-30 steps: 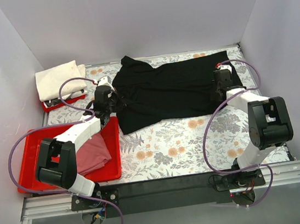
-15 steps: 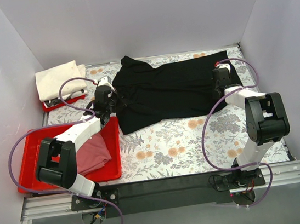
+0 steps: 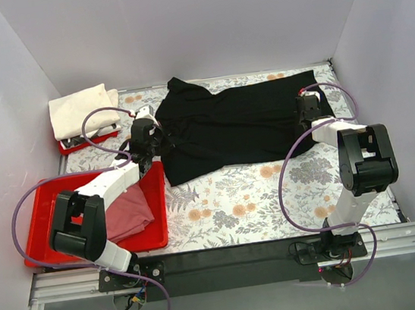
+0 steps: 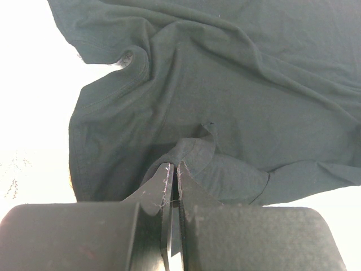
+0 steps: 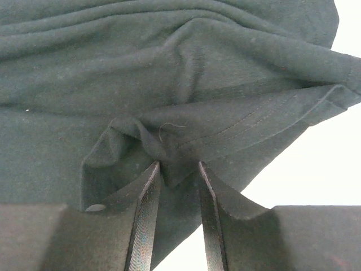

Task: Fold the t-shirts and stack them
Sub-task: Flatten the tshirt out

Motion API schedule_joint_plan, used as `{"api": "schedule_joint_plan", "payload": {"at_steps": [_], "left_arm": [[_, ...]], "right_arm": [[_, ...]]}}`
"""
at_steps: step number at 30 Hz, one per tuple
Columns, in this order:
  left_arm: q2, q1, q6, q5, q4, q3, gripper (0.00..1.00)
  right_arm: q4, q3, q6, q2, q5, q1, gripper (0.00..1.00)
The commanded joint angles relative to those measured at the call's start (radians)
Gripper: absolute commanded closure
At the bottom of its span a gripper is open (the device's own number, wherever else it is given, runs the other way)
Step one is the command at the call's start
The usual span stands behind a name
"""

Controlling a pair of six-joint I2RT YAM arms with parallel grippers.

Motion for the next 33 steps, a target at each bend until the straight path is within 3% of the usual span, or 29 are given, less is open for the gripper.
{"api": "schedule_joint_plan", "payload": {"at_steps": [1, 14, 17, 21, 26, 33], "left_arm": [[-0.026, 0.009, 0.017, 0.0, 0.004, 0.02, 1.0], [-0.033, 0.009, 0.017, 0.001, 0.005, 0.01, 1.0], [-0.04, 0.009, 0.017, -0.003, 0.005, 0.007, 1.0], [-0.046, 0.009, 0.017, -0.005, 0.005, 0.006, 1.0], [-0.058, 0.009, 0.022, -0.002, 0.007, 0.003, 1.0], [-0.133, 0.009, 0.013, 0.009, 0.005, -0.034, 1.0]], "right_arm": [[0.003, 0.035, -0.007, -0.002, -0.033, -0.003, 0.7], [0.011, 0.038, 0.0, 0.005, -0.048, -0.004, 0.67], [0.011, 0.039, 0.003, 0.011, -0.037, -0.011, 0.75], [0.008, 0.036, 0.002, -0.001, -0.004, -0.017, 0.99], [0.001, 0.007, -0.004, -0.058, 0.025, -0.017, 0.99], [-0.02, -0.116, -0.007, -0.298, 0.177, -0.017, 0.99]]}}
